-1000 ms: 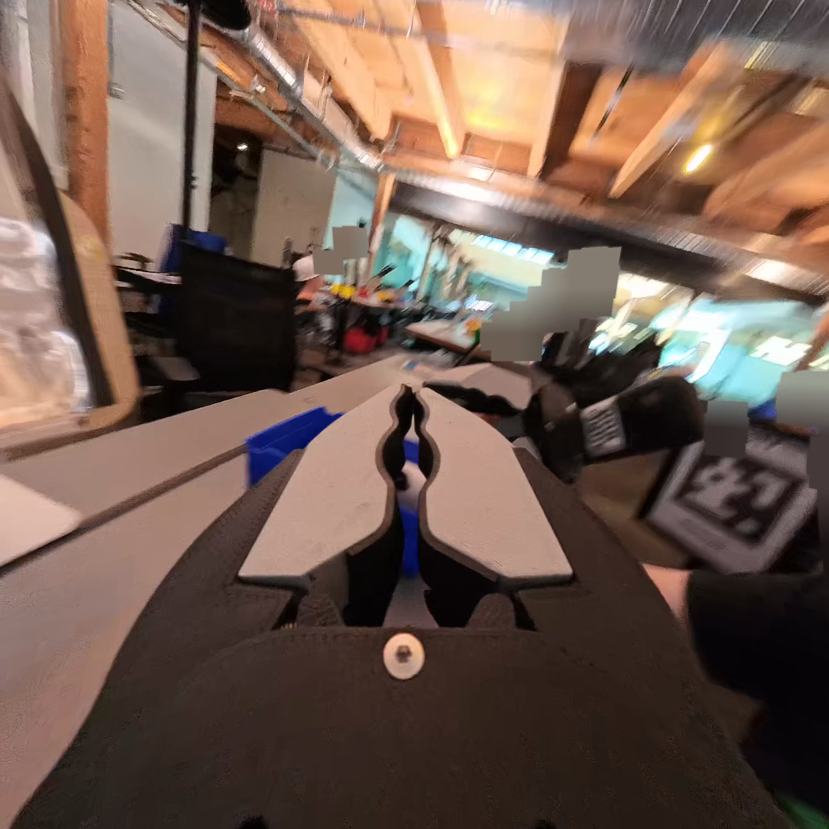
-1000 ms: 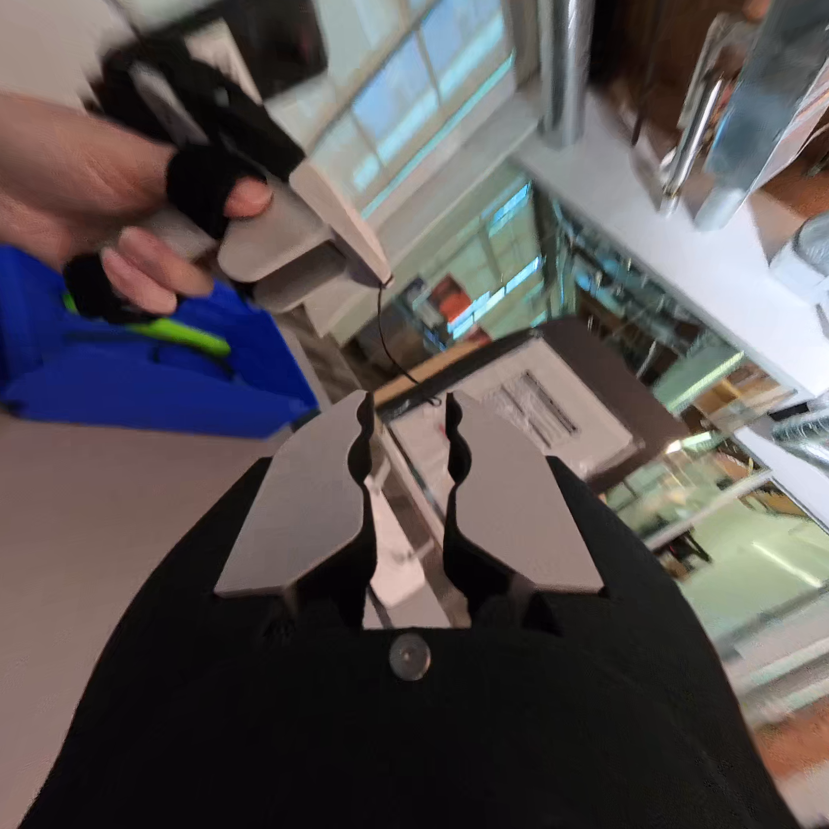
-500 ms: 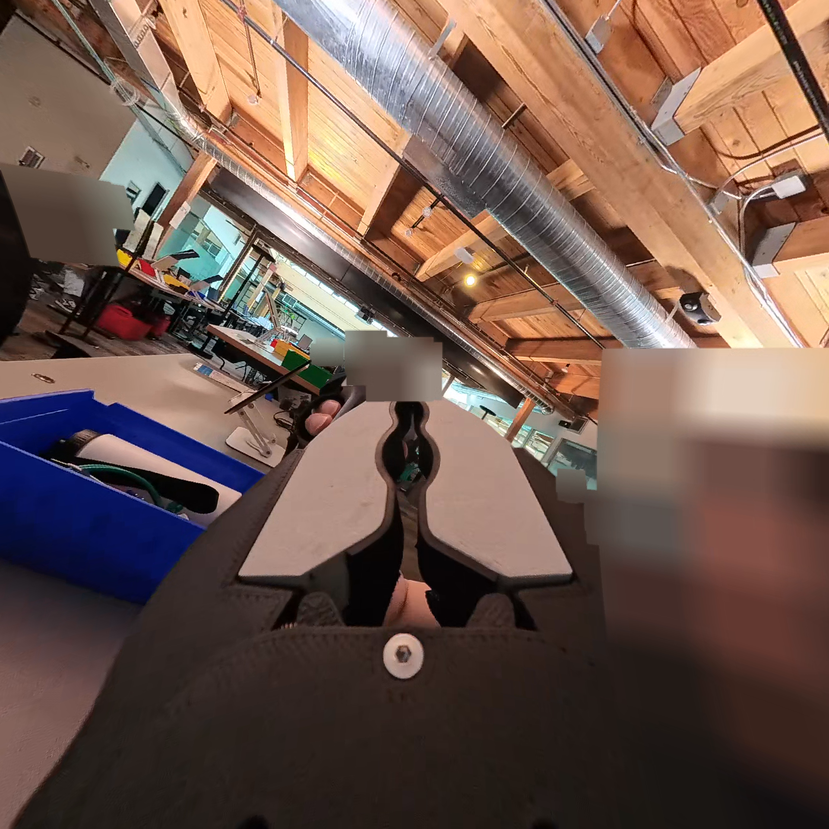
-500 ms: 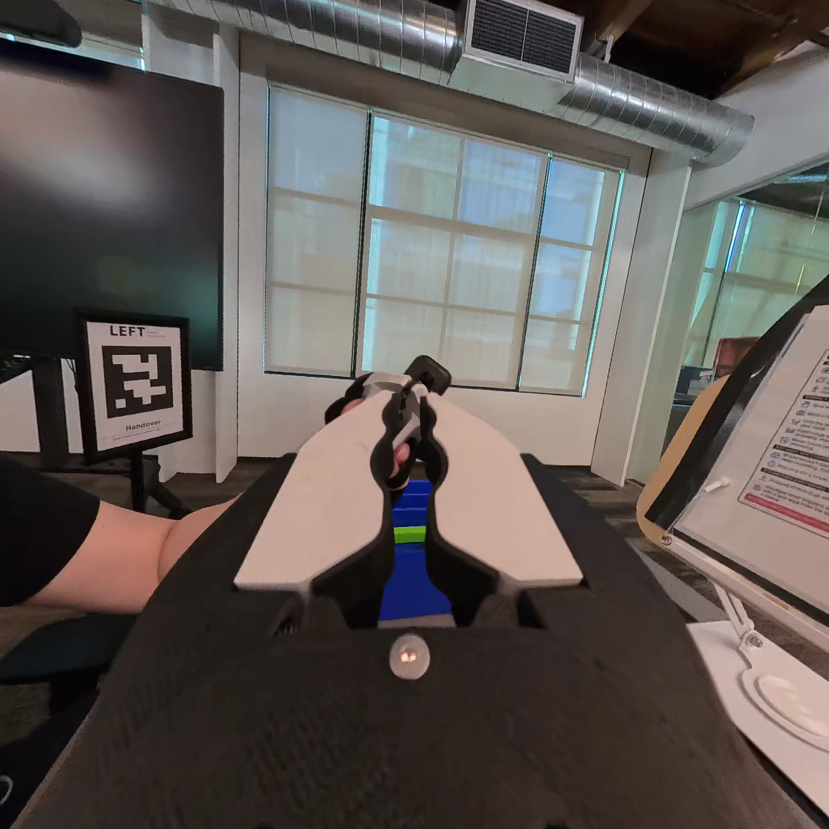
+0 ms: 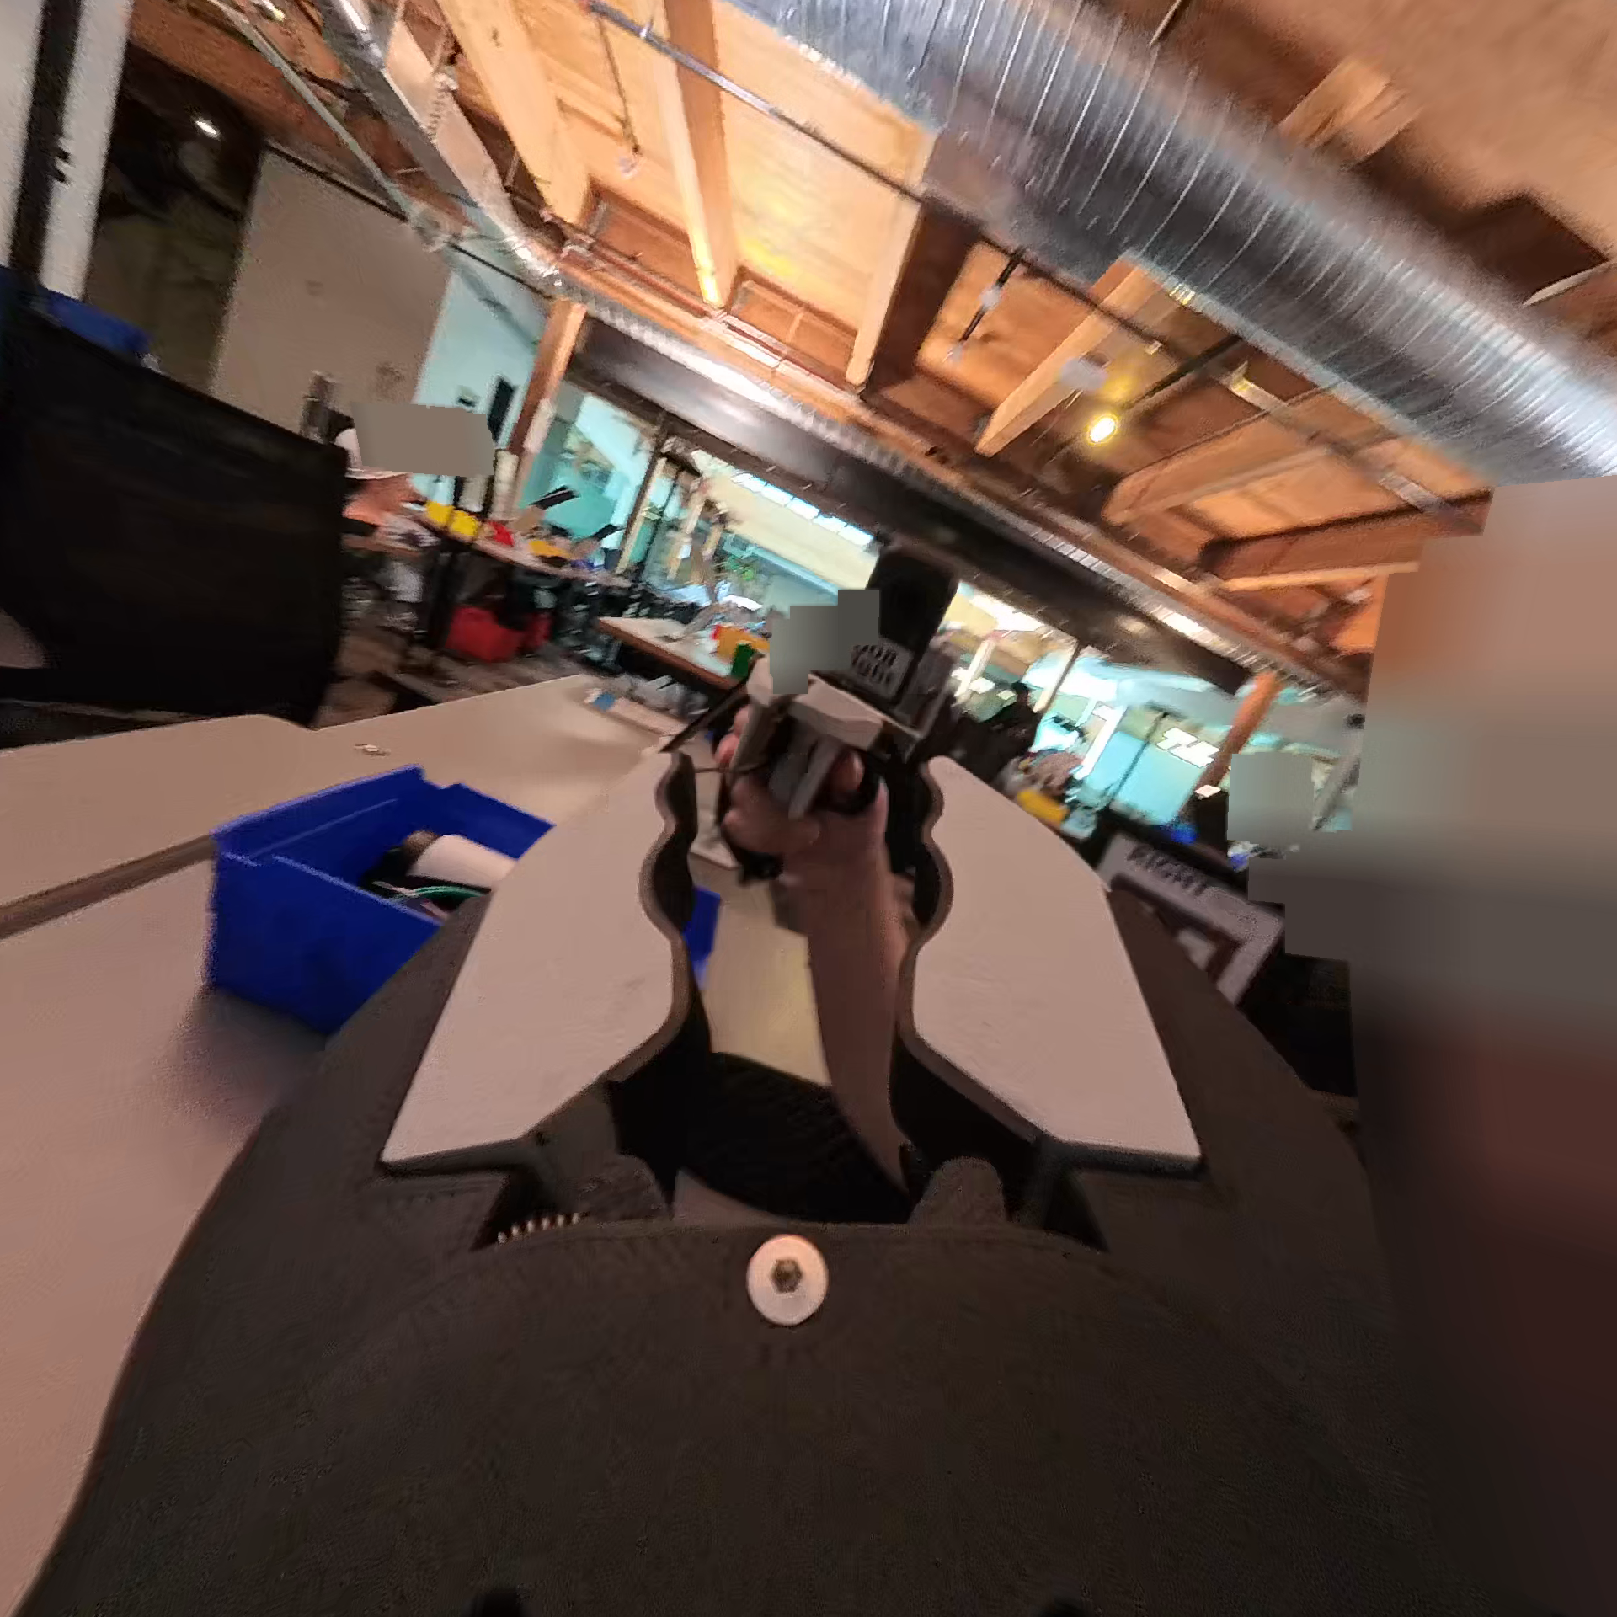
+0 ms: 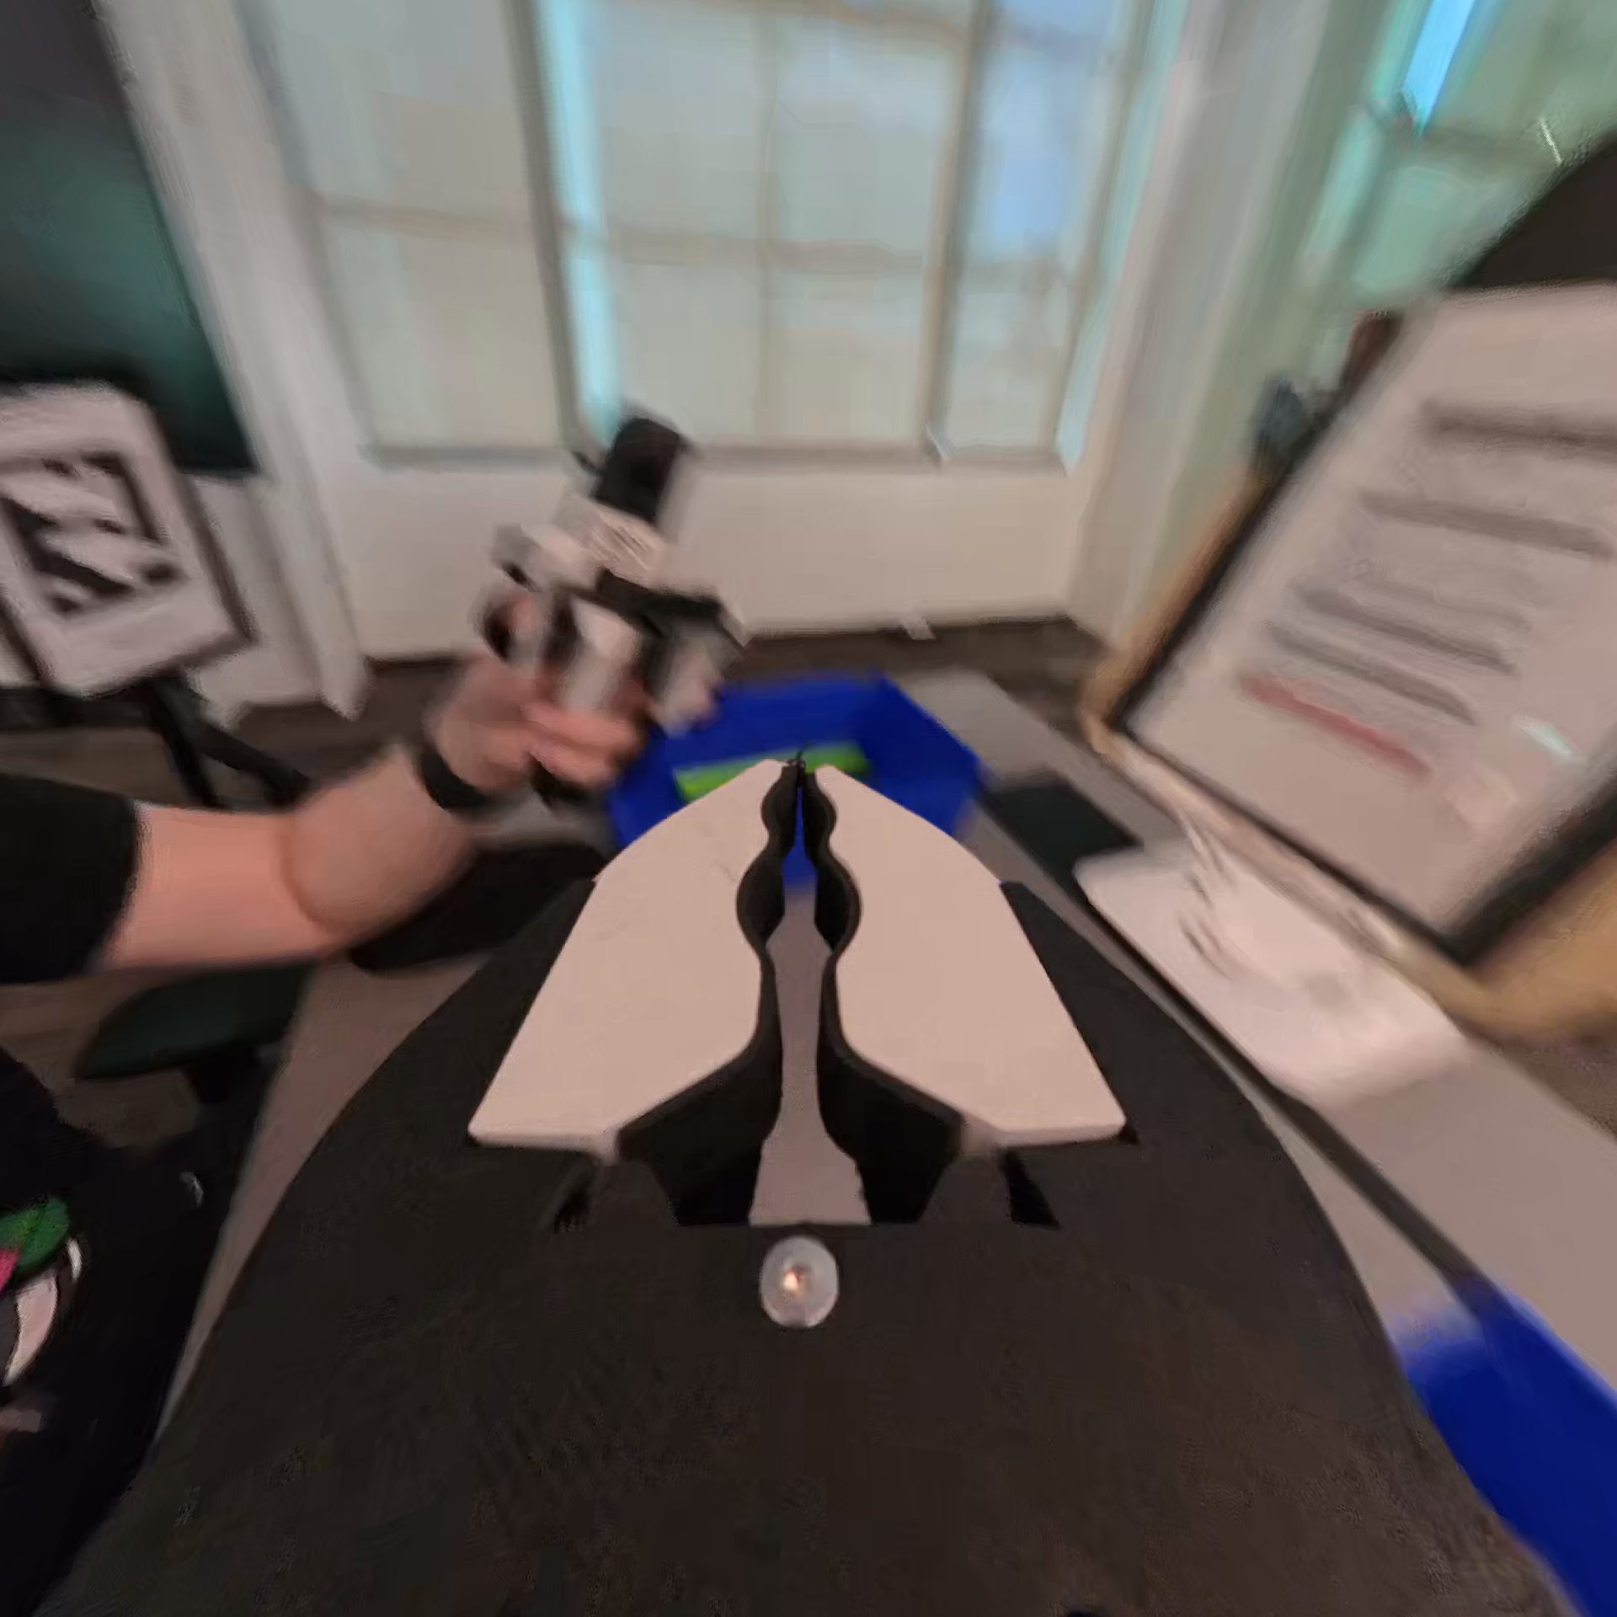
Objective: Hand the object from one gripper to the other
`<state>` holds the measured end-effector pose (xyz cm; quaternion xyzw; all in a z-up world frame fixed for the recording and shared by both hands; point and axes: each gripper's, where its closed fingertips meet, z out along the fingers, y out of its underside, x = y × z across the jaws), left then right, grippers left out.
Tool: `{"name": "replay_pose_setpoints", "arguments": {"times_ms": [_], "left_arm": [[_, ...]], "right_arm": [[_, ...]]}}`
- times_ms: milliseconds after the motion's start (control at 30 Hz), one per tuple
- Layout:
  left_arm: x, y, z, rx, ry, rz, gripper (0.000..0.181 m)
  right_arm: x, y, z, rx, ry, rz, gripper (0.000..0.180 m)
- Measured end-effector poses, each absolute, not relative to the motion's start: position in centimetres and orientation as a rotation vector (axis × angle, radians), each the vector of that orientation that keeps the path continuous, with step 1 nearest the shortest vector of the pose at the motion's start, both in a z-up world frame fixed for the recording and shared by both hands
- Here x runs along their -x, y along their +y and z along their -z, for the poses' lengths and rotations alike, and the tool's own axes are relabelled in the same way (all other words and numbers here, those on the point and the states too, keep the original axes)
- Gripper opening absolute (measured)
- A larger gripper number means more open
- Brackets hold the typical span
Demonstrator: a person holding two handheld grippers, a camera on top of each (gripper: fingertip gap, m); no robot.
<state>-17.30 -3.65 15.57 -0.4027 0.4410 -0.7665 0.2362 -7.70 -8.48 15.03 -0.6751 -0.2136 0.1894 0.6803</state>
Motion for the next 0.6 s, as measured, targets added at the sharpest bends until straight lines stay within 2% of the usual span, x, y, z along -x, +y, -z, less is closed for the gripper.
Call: {"name": "replay_pose_setpoints", "arguments": {"times_ms": [100, 300, 400, 600], "left_arm": [[17.6, -3.3, -15.5, 1.098, 1.276, 1.9, 0.046], [18.3, -2.8, -15.5, 1.108, 1.321, 1.766, 0.043], [18.4, -2.7, -15.4, 1.121, 1.336, 1.752, 0.042], [18.3, -2.9, -15.0, 1.129, 1.386, 1.724, 0.041]], "right_arm": [[-1.0, -10.0, -10.8, 1.848, -0.273, -0.137, 0.002], [-10.1, -12.4, -3.0, 2.189, 0.145, -0.149, 0.002], [-12.3, -13.4, 1.3, 2.381, 0.243, -0.156, 0.003], [-13.4, -13.8, 3.0, 2.45, 0.261, -0.112, 0.003]]}}
